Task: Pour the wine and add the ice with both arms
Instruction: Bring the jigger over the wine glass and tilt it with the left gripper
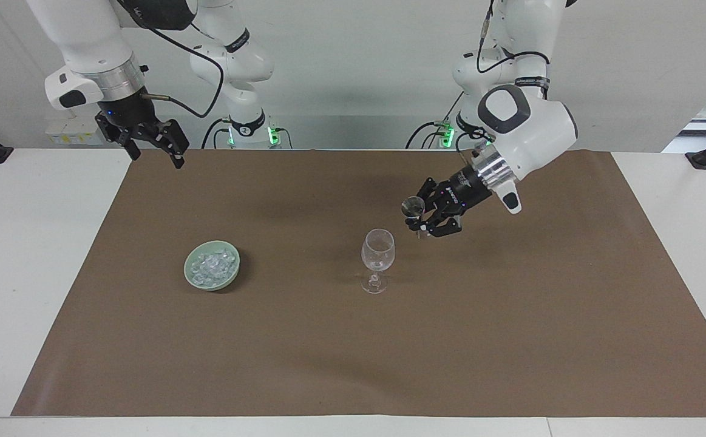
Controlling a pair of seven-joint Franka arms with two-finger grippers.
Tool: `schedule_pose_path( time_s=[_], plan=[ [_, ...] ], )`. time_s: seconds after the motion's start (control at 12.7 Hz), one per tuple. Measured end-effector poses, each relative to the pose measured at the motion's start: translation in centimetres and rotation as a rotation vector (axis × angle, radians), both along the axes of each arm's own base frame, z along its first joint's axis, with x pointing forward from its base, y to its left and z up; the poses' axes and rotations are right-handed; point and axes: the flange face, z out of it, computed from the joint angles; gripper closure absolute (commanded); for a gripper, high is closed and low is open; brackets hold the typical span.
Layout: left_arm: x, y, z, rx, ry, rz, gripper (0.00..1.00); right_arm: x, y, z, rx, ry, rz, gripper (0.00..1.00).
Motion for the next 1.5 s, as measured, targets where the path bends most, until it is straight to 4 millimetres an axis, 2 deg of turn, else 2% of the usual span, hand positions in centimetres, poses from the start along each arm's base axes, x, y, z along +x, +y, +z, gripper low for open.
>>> schedule_pose_path(
  time_s=[0.4, 1.03, 1.5],
  plan=[
    [-0.2, -0.8, 0.2, 0.142, -0.008, 0.032, 1.00, 0.0, 0.0, 0.0, 0.000, 0.000, 0.000, 0.00],
    [-1.9, -5.1, 0.9, 0.402, -0.054, 0.072, 1.00, 0.0, 0.0, 0.0, 0.000, 0.000, 0.001, 0.00],
    [-2.6, -7.2, 1.3, 0.502, -0.092, 0.117, 1.00, 0.0, 0.0, 0.0, 0.000, 0.000, 0.001, 0.00]
  ],
)
